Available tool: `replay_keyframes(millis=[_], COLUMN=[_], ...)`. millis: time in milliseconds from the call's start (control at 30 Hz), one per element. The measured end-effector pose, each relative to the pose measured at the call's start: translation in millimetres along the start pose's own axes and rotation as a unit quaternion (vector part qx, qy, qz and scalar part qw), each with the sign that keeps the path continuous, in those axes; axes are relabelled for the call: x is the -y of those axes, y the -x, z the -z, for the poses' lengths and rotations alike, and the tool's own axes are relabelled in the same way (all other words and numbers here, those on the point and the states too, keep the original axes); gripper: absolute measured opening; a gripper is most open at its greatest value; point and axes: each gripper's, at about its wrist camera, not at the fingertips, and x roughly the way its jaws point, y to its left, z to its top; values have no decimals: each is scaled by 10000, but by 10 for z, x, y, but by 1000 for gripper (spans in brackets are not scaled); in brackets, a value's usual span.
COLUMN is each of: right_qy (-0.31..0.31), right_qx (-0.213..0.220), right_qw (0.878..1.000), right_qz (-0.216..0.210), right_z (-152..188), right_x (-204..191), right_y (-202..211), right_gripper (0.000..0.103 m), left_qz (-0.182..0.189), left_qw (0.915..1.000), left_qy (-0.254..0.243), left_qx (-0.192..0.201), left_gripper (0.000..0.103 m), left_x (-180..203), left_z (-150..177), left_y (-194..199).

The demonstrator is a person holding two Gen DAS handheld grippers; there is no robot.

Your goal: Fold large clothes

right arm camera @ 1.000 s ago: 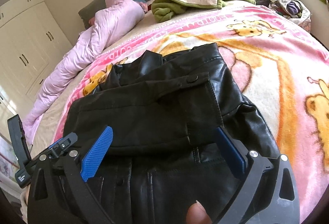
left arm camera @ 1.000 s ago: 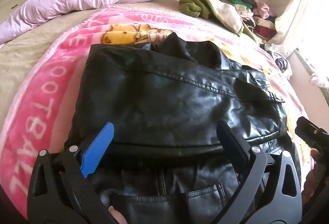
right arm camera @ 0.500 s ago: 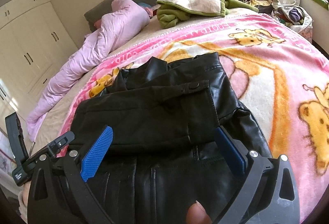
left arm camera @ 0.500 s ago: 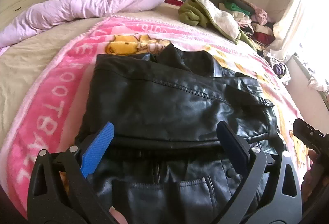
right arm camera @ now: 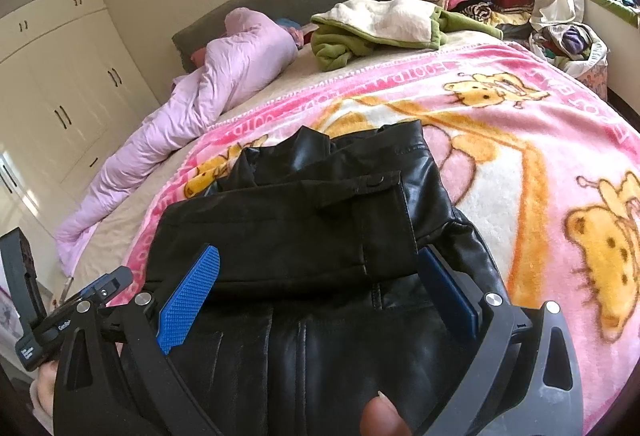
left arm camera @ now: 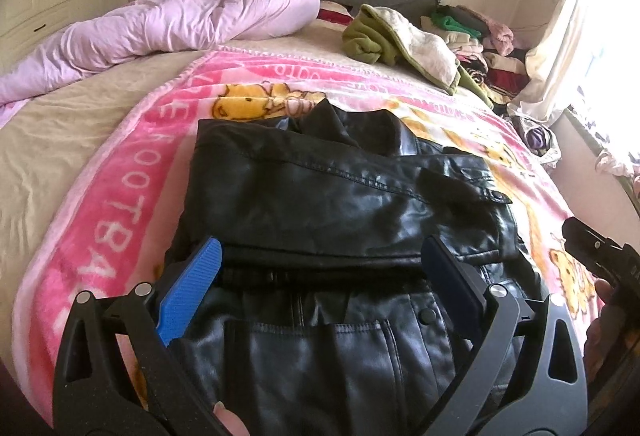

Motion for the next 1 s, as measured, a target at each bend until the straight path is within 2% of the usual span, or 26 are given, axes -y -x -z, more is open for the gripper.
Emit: replay_keyframes(millis=[567,1000], right_qy=[34,212], right_qx=[317,200], right_qw=[9993,9995], right_qz=[-173,-87], right_z=[81,293], right_x=[8,27], right_y=[489,671], right_gripper=[99,99], left_qz=[-14,-140], left_qw=[9999,9997], left_qy=[-76,-188], left_qx=[77,-12], left_gripper=[94,94], left_x=[46,-6], left_z=[186,402], left_y=[371,554])
